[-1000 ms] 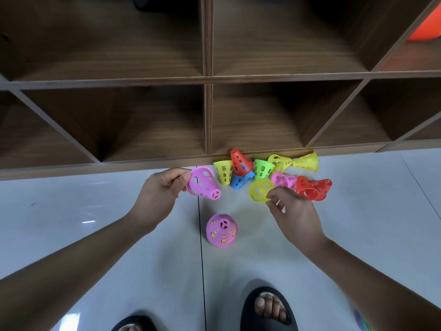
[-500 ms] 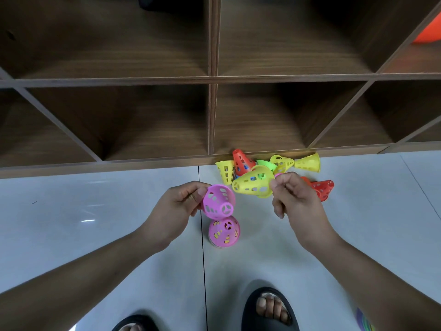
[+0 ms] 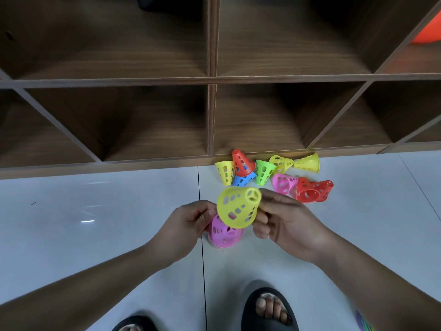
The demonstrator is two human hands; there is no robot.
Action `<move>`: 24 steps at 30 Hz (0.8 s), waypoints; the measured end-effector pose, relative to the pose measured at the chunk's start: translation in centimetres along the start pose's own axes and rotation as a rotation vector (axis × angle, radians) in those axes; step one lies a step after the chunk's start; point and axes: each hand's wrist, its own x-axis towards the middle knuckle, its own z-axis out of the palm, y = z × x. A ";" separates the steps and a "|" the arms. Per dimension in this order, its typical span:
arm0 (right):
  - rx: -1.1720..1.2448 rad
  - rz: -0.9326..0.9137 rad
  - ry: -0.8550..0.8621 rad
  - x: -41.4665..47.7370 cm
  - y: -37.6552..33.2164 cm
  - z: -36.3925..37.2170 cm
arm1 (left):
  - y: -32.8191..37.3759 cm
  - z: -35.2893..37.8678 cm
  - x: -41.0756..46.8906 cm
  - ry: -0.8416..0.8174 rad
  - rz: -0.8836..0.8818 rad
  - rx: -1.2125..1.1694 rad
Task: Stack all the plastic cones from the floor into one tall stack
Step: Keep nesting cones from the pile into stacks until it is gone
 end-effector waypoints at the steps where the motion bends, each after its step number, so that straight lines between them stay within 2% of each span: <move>1: -0.033 0.031 -0.009 0.1 0.5 -0.1 | -0.3 0.0 0.0 0.011 -0.020 0.027; 6: -0.220 0.127 0.016 0.6 2.8 -0.5 | -1.6 -0.2 -0.2 0.030 -0.125 0.092; 13: -0.355 0.191 0.130 1.5 4.8 -1.0 | -2.9 0.2 0.1 0.113 -0.249 -0.066; 18: -0.361 0.202 0.179 1.9 5.3 -1.8 | -3.4 0.9 0.5 0.090 -0.289 -0.068; 24: -0.455 0.212 0.248 2.6 4.5 -3.9 | -3.6 1.7 1.3 -0.014 -0.277 -0.028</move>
